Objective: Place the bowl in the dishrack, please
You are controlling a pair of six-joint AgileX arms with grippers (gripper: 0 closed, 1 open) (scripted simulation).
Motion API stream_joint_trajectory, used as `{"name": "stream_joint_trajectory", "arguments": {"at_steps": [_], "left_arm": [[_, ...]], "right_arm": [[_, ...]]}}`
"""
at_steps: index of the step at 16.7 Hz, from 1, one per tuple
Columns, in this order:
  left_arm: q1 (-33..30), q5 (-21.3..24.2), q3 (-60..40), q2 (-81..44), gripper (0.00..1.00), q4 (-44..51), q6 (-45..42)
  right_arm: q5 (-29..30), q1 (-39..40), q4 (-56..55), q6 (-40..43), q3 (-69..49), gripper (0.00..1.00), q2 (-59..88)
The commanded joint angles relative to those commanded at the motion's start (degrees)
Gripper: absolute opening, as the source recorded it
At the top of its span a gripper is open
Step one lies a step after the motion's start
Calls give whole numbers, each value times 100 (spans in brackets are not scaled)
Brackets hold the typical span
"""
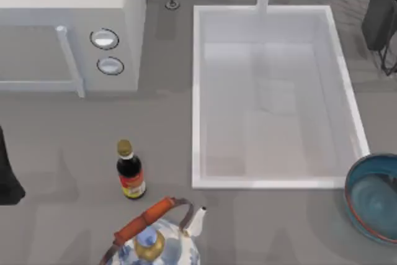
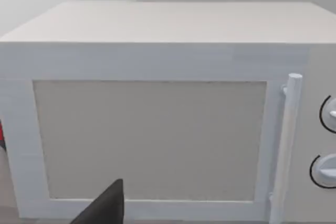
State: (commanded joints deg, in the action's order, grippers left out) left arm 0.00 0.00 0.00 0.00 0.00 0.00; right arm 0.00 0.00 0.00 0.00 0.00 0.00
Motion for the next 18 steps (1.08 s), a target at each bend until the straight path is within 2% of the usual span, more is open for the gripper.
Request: {"name": "stream_joint_trajectory", "arguments": {"at_steps": [4, 7, 18], "left_arm": [[0, 0, 0, 0, 100, 0, 0], [0, 0, 0, 0, 100, 0, 0], [0, 0, 0, 0, 100, 0, 0]], "right_arm": [[-2, -8, 194, 4, -195, 100, 196], [-22, -21, 891, 18, -868, 100, 935], [-138, -115, 5105, 64, -4477, 100, 6230]]}}
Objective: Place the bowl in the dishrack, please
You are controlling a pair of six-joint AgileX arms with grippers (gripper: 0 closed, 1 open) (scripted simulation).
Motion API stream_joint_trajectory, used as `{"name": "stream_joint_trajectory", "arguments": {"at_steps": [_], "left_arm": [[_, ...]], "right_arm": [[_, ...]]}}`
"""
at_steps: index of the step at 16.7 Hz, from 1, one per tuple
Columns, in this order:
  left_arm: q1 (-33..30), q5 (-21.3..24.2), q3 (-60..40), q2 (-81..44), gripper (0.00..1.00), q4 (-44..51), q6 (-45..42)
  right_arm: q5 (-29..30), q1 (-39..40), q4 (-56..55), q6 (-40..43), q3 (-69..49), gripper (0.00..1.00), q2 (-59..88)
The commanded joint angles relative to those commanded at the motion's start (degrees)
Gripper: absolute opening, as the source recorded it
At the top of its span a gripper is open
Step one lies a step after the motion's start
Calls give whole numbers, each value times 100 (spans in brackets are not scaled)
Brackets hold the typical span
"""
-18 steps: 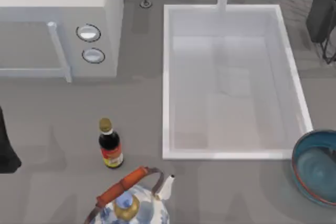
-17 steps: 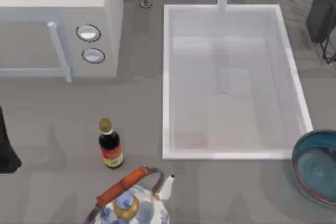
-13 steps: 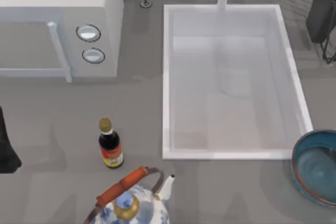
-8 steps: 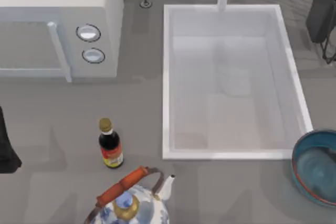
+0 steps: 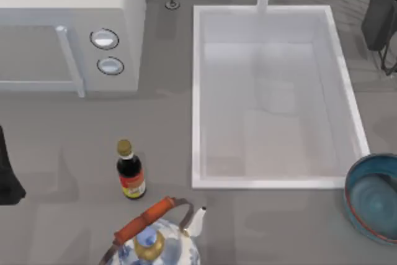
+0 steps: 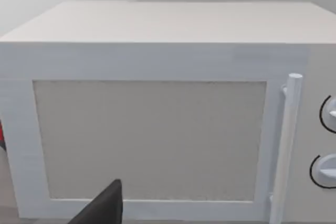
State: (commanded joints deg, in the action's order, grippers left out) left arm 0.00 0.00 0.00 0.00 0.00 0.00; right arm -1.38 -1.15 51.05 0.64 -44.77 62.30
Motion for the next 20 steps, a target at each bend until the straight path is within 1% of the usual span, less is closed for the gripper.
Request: {"name": "stream_joint_trajectory", "arguments": {"at_steps": [5, 7, 12, 14, 16, 20], "left_arm": [[0, 0, 0, 0, 100, 0, 0], [0, 0, 0, 0, 100, 0, 0], [0, 0, 0, 0, 100, 0, 0], [0, 0, 0, 0, 100, 0, 0], [0, 0, 0, 0, 100, 0, 0], [0, 0, 0, 0, 100, 0, 0]], "right_arm": [[10, -39, 1193, 33, -1130, 100, 1403], [16, -44, 1369, 37, -1312, 100, 1620], [16, -21, 1371, 36, -1312, 100, 1621], [17, -24, 1277, 27, -1239, 100, 1664], [19, -19, 942, 12, -1019, 100, 1788], [20, 7, -320, -24, -320, 100, 2258]]}}
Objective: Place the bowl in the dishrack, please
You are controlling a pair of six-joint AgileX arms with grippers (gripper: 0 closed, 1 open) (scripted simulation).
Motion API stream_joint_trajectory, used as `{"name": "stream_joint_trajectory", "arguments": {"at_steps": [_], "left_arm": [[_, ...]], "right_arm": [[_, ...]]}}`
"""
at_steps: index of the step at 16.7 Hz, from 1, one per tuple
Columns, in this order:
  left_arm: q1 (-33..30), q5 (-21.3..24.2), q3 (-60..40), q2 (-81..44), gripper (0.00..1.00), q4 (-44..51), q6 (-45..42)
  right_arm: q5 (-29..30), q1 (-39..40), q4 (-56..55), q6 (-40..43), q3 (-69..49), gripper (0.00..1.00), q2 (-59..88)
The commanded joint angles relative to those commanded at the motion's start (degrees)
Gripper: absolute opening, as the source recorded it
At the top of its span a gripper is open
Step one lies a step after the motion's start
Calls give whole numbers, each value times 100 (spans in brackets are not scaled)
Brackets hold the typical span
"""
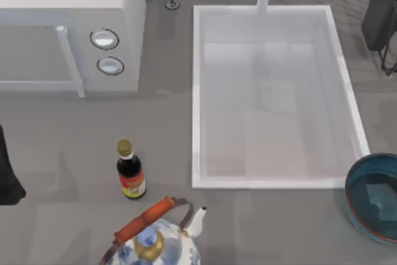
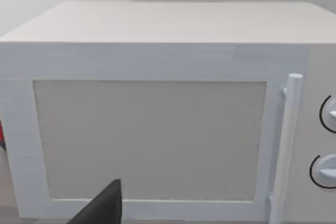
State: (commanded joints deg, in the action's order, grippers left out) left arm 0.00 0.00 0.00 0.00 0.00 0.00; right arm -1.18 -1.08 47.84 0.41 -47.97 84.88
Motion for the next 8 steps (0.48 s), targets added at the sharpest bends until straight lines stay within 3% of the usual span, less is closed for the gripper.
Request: {"name": "stream_joint_trajectory", "arguments": {"at_steps": [4, 8], "left_arm": [[0, 0, 0, 0, 100, 0, 0], [0, 0, 0, 0, 100, 0, 0]], "right_arm": [[2, 21, -786, -28, 505, 100, 348], [2, 23, -833, -29, 540, 100, 369]]}}
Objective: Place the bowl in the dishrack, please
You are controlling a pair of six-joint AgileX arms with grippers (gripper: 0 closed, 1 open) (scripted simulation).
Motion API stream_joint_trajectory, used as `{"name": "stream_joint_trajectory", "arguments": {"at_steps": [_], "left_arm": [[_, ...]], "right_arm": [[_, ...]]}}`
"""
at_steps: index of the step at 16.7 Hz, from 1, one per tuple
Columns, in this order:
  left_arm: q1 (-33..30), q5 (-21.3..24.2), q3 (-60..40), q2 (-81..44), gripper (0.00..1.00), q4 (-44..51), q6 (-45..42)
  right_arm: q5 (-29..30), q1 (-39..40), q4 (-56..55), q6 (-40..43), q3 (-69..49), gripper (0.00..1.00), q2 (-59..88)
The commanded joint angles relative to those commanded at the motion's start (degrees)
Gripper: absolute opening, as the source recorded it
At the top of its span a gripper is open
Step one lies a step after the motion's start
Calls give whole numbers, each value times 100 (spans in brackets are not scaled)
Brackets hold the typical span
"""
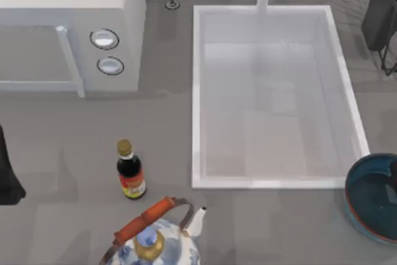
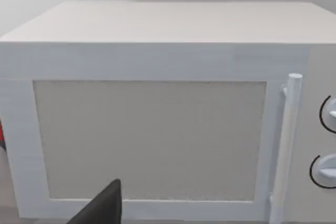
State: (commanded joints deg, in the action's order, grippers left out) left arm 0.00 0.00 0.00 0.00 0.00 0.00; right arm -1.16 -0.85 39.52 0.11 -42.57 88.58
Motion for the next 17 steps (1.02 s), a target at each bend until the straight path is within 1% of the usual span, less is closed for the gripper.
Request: {"name": "stream_joint_trajectory", "arguments": {"at_steps": [13, 14, 17], "left_arm": [[0, 0, 0, 0, 100, 0, 0], [0, 0, 0, 0, 100, 0, 0], [0, 0, 0, 0, 100, 0, 0]], "right_arm": [[0, 0, 0, 0, 0, 2, 0], [0, 0, 0, 0, 0, 0, 0], [0, 0, 0, 0, 0, 0, 0]]}}
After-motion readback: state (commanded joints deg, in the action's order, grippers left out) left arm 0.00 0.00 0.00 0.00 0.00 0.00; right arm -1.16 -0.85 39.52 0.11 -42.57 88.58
